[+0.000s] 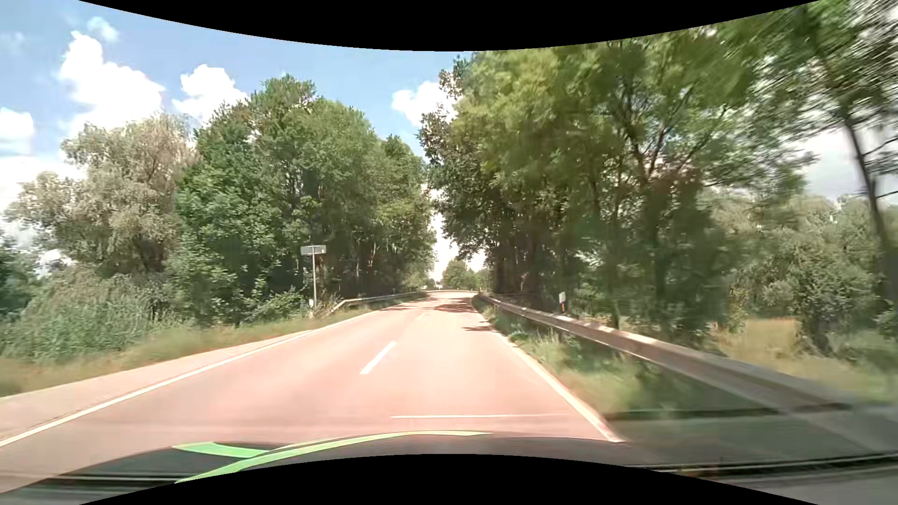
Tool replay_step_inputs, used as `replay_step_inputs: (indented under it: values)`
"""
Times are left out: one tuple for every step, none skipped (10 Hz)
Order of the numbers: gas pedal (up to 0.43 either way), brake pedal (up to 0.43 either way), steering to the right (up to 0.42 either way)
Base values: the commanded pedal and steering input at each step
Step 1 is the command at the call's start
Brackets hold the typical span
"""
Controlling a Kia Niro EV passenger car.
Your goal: Follow the waypoints while adhering to traffic rules and regulations
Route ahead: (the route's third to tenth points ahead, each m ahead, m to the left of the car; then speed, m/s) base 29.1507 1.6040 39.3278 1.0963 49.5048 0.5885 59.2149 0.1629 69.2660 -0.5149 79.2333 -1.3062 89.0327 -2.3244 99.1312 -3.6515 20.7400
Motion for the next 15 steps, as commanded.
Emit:
replay_step_inputs:
  values:
    - [0.13, 0.0, 0.005]
    - [0.13, 0.0, 0.005]
    - [0.13, 0.0, 0.004]
    - [0.13, 0.0, 0.004]
    - [0.13, 0.0, 0.004]
    - [0.13, 0.0, 0.004]
    - [0.13, 0.0, 0.004]
    - [0.13, 0.0, 0.004]
    - [0.13, 0.0, 0.004]
    - [0.13, 0.0, 0.004]
    - [0.13, 0.0, 0.005]
    - [0.13, 0.0, 0.004]
    - [0.13, 0.0, 0.005]
    - [0.13, 0.0, 0.005]
    - [0.13, 0.0, 0.005]
